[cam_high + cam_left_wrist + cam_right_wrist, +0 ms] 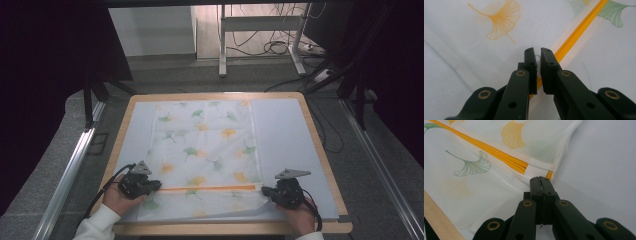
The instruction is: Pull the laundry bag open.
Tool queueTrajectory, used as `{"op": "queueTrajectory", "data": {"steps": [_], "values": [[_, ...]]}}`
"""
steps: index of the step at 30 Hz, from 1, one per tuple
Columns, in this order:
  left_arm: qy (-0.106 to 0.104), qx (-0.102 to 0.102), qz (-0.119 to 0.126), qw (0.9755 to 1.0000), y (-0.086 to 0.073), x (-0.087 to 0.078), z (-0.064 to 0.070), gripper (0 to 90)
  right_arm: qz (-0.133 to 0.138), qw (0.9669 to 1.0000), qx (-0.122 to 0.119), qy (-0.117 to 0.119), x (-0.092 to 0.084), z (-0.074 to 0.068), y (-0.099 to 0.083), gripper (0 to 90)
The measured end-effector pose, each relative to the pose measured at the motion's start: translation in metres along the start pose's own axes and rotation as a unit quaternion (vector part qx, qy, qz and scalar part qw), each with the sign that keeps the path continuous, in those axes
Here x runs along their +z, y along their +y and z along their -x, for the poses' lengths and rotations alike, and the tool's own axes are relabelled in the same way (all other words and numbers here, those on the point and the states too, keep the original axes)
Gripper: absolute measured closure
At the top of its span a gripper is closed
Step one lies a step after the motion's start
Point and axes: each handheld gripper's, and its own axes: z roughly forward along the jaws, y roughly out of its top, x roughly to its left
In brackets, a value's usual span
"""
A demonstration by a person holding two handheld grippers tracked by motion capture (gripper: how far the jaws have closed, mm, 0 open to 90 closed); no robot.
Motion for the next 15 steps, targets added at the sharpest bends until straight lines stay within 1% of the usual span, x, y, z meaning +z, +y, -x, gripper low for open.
{"op": "queueTrajectory", "data": {"steps": [1, 7, 15], "values": [[0.0, -0.004, 0.003, 1.0, -0.0015, -0.0006, -0.0006, 85.0, 0.0, 1.0, 0.0, 0.0, 0.0, 0.0, 0.0, 89.8], [0.002, -0.002, 0.0, 1.0, -0.0037, -0.0028, -0.002, 85.0, 0.0, 1.0, 0.0, 0.0, 0.0, -0.0001, 0.0, 89.8], [0.005, -0.008, 0.001, 1.0, -0.0087, -0.0069, -0.005, 85.0, 0.0, 1.0, -0.001, 0.0, 0.0, -0.0001, 0.0, 89.8]]}}
